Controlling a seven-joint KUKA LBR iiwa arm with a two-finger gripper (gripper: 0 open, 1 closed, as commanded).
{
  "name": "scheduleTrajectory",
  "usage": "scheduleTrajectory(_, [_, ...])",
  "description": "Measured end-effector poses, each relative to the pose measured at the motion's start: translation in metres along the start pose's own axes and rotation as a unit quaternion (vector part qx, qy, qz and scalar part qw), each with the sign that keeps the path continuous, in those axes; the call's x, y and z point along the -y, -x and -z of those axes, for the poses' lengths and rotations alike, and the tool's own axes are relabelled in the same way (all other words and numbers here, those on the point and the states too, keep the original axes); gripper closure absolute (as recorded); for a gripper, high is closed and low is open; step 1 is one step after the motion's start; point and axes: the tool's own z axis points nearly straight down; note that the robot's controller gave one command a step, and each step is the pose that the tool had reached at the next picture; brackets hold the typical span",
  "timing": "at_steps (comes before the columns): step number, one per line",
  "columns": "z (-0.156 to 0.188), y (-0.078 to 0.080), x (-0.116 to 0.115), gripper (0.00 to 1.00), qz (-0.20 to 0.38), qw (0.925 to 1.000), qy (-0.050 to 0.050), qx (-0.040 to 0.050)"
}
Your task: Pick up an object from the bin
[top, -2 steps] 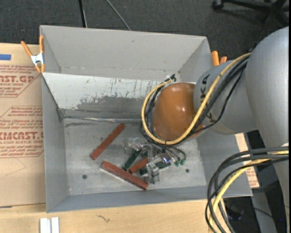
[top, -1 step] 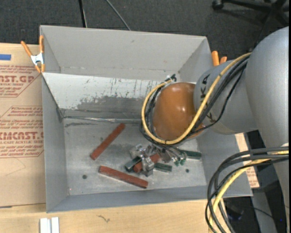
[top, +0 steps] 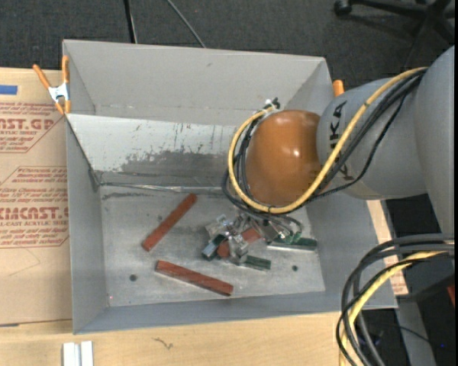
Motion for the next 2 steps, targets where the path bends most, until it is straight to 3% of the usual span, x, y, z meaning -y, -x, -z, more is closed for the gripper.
scheduleTrajectory(1, [0.021,0.048,0.025,1.0,0.037,0.9993,-0.001,0.0015])
scheduleTrajectory(2, [0.102,0.034,0.019,1.0,0.049,0.9988,-0.001,0.0025])
